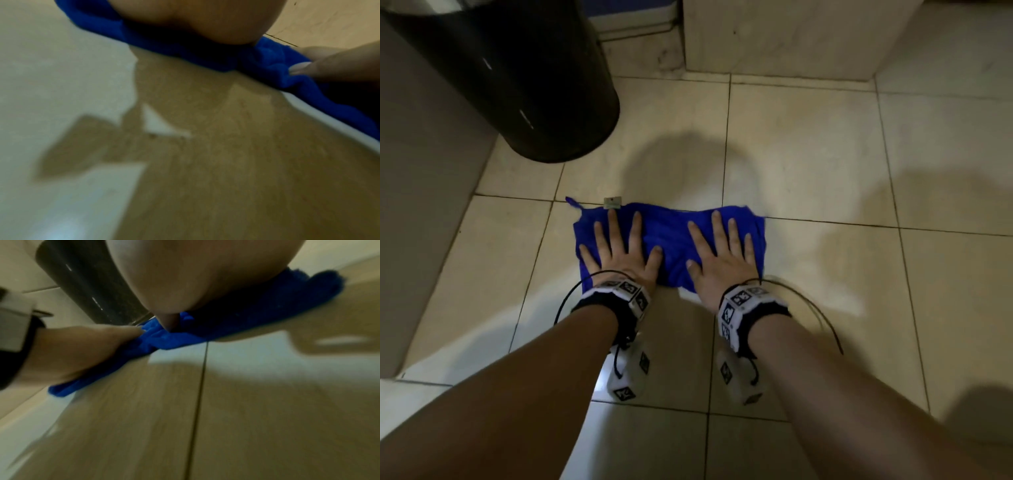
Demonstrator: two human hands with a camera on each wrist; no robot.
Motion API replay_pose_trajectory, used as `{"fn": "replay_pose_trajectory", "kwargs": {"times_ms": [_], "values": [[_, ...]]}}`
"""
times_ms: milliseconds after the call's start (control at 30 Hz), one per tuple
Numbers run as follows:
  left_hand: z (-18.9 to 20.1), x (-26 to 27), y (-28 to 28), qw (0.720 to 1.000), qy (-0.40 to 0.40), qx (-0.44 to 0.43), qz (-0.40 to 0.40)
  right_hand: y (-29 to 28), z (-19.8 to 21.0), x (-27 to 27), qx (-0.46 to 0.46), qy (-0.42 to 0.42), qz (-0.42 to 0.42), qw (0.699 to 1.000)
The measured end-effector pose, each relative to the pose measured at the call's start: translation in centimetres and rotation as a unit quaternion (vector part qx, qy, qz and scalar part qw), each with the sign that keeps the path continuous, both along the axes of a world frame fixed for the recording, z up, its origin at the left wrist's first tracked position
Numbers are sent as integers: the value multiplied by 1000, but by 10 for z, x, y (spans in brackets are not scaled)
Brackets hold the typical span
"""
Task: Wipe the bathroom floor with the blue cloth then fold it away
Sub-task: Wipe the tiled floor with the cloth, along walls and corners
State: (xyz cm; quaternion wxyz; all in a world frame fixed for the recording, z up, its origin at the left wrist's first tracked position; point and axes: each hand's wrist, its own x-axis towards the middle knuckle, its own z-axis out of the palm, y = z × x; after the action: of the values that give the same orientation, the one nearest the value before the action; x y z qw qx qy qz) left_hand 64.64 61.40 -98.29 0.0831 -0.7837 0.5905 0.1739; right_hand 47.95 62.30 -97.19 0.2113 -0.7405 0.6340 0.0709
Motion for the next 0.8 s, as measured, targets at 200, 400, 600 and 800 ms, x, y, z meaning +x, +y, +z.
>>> {"fn": "replay_pose_trajectory", "kwargs": {"times_ms": [200, 400, 600, 800], "values": [[3, 0, 50, 998, 9, 3, -58, 74, -13, 14, -31, -6, -31, 999], [7, -4, 101, 991, 4, 52, -120, 122, -15, 6, -35, -15, 0, 999], [8, 0, 104, 989, 18, 54, -133, 128, -14, 3, -44, -9, 6, 999], [5, 23, 63, 984, 40, 3, -175, 83, -8, 18, -10, 24, -24, 999]]}}
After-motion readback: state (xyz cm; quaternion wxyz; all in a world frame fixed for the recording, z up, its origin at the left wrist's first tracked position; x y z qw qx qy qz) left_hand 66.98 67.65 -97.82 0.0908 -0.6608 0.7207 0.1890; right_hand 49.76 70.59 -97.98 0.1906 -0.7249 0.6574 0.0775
